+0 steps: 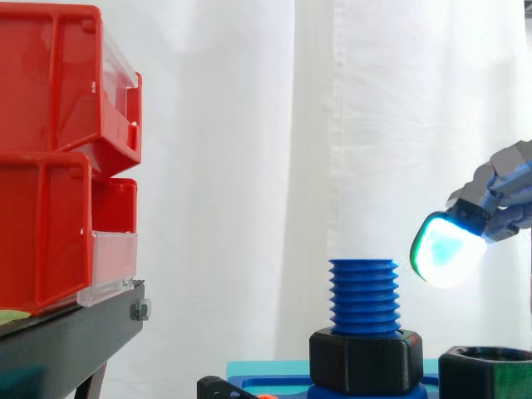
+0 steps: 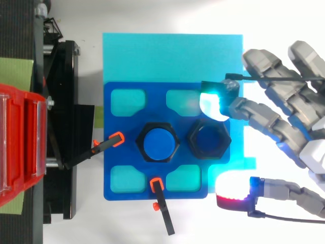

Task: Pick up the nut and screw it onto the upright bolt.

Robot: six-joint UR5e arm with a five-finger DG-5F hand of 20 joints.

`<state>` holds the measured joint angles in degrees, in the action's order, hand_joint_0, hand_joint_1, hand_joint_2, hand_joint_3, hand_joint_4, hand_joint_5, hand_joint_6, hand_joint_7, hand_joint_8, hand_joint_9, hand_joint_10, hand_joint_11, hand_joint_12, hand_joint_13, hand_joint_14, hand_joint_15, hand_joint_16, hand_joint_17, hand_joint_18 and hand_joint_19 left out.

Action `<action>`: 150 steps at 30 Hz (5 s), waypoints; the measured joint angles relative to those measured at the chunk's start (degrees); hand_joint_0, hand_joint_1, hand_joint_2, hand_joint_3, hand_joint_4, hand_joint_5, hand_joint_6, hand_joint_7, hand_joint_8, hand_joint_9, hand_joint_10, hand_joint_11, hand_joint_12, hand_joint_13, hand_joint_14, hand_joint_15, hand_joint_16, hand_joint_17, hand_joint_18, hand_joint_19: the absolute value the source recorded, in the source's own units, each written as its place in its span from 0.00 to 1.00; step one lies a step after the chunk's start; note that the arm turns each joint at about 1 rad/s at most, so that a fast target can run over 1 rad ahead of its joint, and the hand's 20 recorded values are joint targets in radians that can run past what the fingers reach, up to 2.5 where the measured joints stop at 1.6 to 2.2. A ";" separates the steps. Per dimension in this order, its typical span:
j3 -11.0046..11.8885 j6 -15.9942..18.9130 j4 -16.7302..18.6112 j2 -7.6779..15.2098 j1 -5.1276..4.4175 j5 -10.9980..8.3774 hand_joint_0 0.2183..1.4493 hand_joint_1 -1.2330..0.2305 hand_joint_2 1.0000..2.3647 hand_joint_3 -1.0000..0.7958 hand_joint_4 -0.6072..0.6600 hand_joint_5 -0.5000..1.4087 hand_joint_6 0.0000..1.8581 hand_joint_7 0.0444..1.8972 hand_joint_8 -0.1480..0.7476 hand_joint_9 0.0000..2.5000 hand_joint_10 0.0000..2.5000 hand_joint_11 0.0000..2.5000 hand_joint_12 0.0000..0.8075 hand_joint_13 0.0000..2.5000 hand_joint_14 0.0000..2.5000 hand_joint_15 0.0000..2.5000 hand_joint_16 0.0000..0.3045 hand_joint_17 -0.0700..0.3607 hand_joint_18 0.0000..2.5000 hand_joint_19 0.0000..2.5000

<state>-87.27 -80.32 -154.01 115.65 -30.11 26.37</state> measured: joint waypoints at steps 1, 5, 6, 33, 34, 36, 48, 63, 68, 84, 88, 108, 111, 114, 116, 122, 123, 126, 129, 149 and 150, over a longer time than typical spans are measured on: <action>0.00 -0.96 0.53 0.01 -0.25 -0.88 0.12 0.43 0.00 0.28 0.59 0.11 0.27 0.33 0.43 0.03 0.00 0.00 0.43 0.09 0.00 0.00 0.14 0.39 0.00 0.00; 0.00 -4.23 2.53 0.26 -1.18 -3.93 0.12 0.42 0.00 0.28 0.59 0.11 0.27 0.32 0.44 0.04 0.00 0.00 0.43 0.11 0.00 0.00 0.14 0.39 0.01 0.00; 0.00 -4.79 3.10 0.49 -1.40 -4.67 0.12 0.42 0.00 0.28 0.59 0.11 0.27 0.32 0.44 0.04 0.00 0.00 0.43 0.11 0.00 0.00 0.14 0.39 0.01 0.00; -0.01 -9.68 10.98 4.10 -2.42 -9.93 0.12 0.43 0.00 0.28 0.61 0.12 0.27 0.34 0.45 0.07 0.00 0.00 0.43 0.13 0.00 0.00 0.14 0.39 0.04 0.00; -0.01 -9.75 11.29 4.37 -2.44 -9.89 0.12 0.43 0.00 0.28 0.62 0.12 0.27 0.34 0.45 0.08 0.00 0.00 0.43 0.13 0.00 0.00 0.14 0.39 0.04 0.00; -0.01 -9.82 11.76 4.62 -2.46 -9.88 0.12 0.43 0.00 0.28 0.62 0.12 0.27 0.34 0.45 0.08 0.00 0.00 0.43 0.13 0.00 0.00 0.14 0.39 0.05 0.00; -0.01 -11.49 12.68 4.87 -2.50 -9.60 0.15 0.42 0.00 0.28 0.61 0.13 0.27 0.36 0.44 0.09 0.00 0.00 0.41 0.14 0.00 0.00 0.13 0.37 0.06 0.00; -0.01 -11.96 13.59 4.90 -2.50 -9.53 0.15 0.42 0.00 0.28 0.61 0.13 0.27 0.40 0.44 0.10 0.00 0.00 0.41 0.15 0.00 0.00 0.13 0.37 0.07 0.00; -0.01 -12.35 13.58 4.93 -2.50 -9.63 0.15 0.41 0.00 0.28 0.62 0.14 0.27 0.41 0.45 0.10 0.00 0.00 0.42 0.15 0.00 0.00 0.13 0.37 0.07 0.00; -0.01 -16.32 15.31 4.94 -2.42 -10.35 0.15 0.42 0.00 0.28 0.62 0.14 0.27 0.41 0.45 0.10 0.00 0.00 0.41 0.17 0.00 0.00 0.13 0.38 0.09 0.00; -0.02 -16.10 15.32 4.94 -2.40 -10.24 0.15 0.42 0.00 0.28 0.62 0.14 0.27 0.41 0.45 0.11 0.00 0.00 0.41 0.17 0.00 0.00 0.13 0.38 0.09 0.00; -0.07 -10.77 14.73 4.94 -2.32 -10.32 0.15 0.42 0.00 0.28 0.62 0.14 0.27 0.41 0.45 0.11 0.00 0.00 0.41 0.17 0.00 0.00 0.13 0.37 0.10 0.00; -0.28 -10.36 14.72 4.94 -2.32 -10.26 0.15 0.43 0.00 0.28 0.62 0.14 0.27 0.41 0.45 0.11 0.00 0.00 0.41 0.17 0.00 0.00 0.13 0.37 0.10 0.00; -0.87 -10.01 15.29 4.94 -2.32 -10.18 0.15 0.43 0.00 0.28 0.62 0.14 0.27 0.41 0.45 0.11 0.00 0.00 0.41 0.17 0.00 0.00 0.13 0.38 0.10 0.00; -1.10 -9.92 15.76 4.94 -2.32 -10.11 0.15 0.43 0.00 0.28 0.62 0.14 0.27 0.41 0.45 0.11 0.00 0.00 0.41 0.18 0.00 0.00 0.13 0.37 0.10 0.00; -1.30 -9.93 16.33 4.94 -2.32 -9.96 0.15 0.43 0.00 0.28 0.62 0.14 0.27 0.41 0.45 0.11 0.00 0.00 0.41 0.18 0.00 0.00 0.13 0.37 0.10 0.00; -1.30 -9.93 16.34 4.94 -2.32 -9.91 0.15 0.43 0.00 0.28 0.62 0.14 0.27 0.41 0.45 0.11 0.00 0.00 0.41 0.18 0.00 0.00 0.13 0.37 0.10 0.00; -1.47 -9.93 16.37 4.94 -2.32 -9.73 0.15 0.43 0.00 0.28 0.62 0.14 0.27 0.41 0.45 0.12 0.00 0.00 0.41 0.18 0.00 0.00 0.13 0.37 0.10 0.00; -1.78 -9.81 16.59 4.94 -2.32 -9.63 0.15 0.43 0.00 0.28 0.62 0.14 0.27 0.41 0.45 0.12 0.00 0.00 0.41 0.18 0.00 0.00 0.13 0.37 0.11 0.00; -2.21 -8.13 16.87 4.94 -2.32 -9.04 0.17 0.42 0.00 0.28 0.63 0.14 0.27 0.44 0.44 0.12 0.00 0.00 0.40 0.19 0.00 0.00 0.13 0.36 0.11 0.00; -2.21 -8.09 16.86 4.94 -2.32 -9.02 0.16 0.42 0.00 0.28 0.63 0.14 0.27 0.44 0.44 0.12 0.00 0.00 0.40 0.19 0.00 0.00 0.13 0.36 0.12 0.00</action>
<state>-89.48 -88.41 -137.15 120.58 -32.43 17.36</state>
